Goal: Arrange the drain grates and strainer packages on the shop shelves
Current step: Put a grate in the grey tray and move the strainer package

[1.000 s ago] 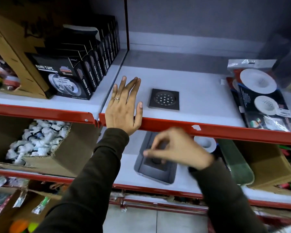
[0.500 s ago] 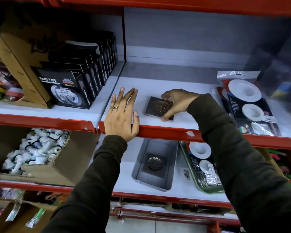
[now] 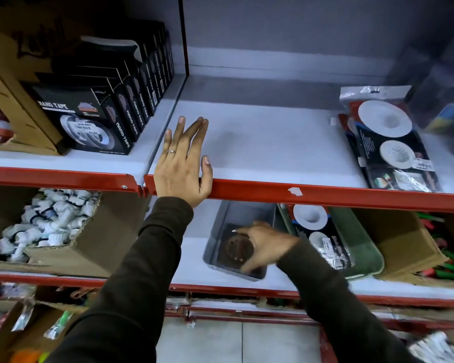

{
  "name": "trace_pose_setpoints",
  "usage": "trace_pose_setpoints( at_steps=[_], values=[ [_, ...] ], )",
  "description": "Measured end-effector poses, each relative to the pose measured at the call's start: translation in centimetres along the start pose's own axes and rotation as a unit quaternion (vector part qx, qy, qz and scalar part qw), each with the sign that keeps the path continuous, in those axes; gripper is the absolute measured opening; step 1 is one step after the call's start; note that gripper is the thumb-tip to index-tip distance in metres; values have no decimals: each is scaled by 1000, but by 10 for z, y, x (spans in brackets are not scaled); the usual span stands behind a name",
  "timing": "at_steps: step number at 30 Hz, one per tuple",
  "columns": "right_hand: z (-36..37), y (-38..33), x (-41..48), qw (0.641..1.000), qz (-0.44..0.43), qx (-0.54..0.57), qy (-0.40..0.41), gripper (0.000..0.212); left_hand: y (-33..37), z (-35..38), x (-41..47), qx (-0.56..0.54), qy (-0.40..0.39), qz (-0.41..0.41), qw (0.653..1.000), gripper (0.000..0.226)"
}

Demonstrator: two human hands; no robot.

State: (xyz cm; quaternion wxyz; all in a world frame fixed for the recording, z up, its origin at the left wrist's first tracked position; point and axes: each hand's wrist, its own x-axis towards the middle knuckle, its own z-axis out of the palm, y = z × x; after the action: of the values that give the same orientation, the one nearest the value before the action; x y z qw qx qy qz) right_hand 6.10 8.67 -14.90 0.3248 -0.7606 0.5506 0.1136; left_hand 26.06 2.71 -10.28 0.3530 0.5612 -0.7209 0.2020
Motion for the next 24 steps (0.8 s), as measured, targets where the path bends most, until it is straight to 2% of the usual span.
trace_pose_setpoints(
  at_steps=[2,5,8,12,14,17,18,20,22,24],
  values=[
    [30,26,49,998,45,-3,42,82,-1,2,0,-1,2,2,1000,62],
    [62,43,88,995,92,-4,41,92,-1,2,-1,-3,8,1,1000,62],
    [76,49,102,993,102,-19,50,94,0,2,0,-2,7,2,1000,62],
    [77,49,96,992,74,-41,94,101,0,1,-1,6,-13,-7,1000,61],
    [71,46,77,992,39,-2,119,94,2,-2,-1,13,-35,-12,999,59],
    [50,37,29,983,-32,118,138,57,7,-8,0,7,-79,-23,997,60],
    [41,33,8,972,-54,158,166,44,9,-9,0,0,-91,-35,995,61],
    [13,33,-40,933,-95,199,285,27,20,-13,0,-18,-99,-57,993,65],
    [-21,42,-91,863,-119,222,437,19,45,-15,4,-36,-100,-61,992,65],
    [-52,73,-126,784,-102,190,582,16,85,-13,11,-42,-106,-39,993,62]
  ],
)
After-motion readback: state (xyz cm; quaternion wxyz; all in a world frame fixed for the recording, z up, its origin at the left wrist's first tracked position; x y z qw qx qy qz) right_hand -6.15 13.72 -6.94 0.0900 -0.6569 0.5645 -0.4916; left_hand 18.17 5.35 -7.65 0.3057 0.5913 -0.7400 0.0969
